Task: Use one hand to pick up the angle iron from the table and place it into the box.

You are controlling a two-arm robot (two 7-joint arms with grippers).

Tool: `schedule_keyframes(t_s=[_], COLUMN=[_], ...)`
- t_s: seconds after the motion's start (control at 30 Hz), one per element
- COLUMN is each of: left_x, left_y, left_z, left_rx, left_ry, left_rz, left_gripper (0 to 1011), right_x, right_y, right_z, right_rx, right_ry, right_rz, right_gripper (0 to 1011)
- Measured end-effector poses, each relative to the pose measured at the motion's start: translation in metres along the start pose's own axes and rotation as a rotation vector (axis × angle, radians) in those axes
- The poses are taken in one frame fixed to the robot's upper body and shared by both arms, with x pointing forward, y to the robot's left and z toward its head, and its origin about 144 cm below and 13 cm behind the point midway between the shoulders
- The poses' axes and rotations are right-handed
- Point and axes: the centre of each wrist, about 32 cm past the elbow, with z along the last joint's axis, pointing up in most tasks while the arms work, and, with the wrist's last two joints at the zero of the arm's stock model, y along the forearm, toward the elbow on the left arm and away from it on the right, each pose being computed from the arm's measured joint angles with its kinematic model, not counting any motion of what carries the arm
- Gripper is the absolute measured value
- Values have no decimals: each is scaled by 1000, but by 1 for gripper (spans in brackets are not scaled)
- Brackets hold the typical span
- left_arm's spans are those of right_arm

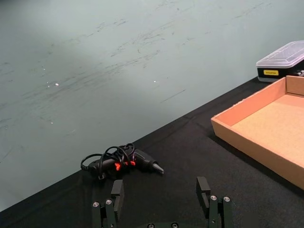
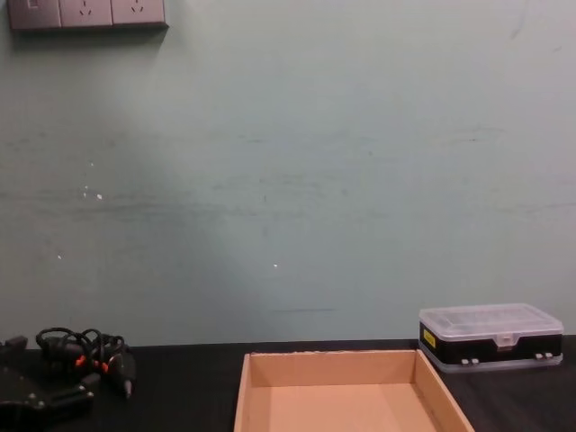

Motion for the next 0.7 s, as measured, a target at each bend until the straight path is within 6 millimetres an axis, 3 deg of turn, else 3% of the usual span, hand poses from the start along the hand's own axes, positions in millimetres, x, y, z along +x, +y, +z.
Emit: schedule_keyframes(t_s=[0.3,0.7], left_x=[0,0], left_y=[0,0], left_z=[0,0], left_rx=[0,0], left_ry=[0,0], left_rz=[0,0], left_gripper=[1000,1000], right_x=[-8,-23], right_y=[-20,-21], right_z=[12,-1], right_rx=[-110,-252], right_ry=[30,24], right_rz=[135,238], right_gripper=[1000,1000])
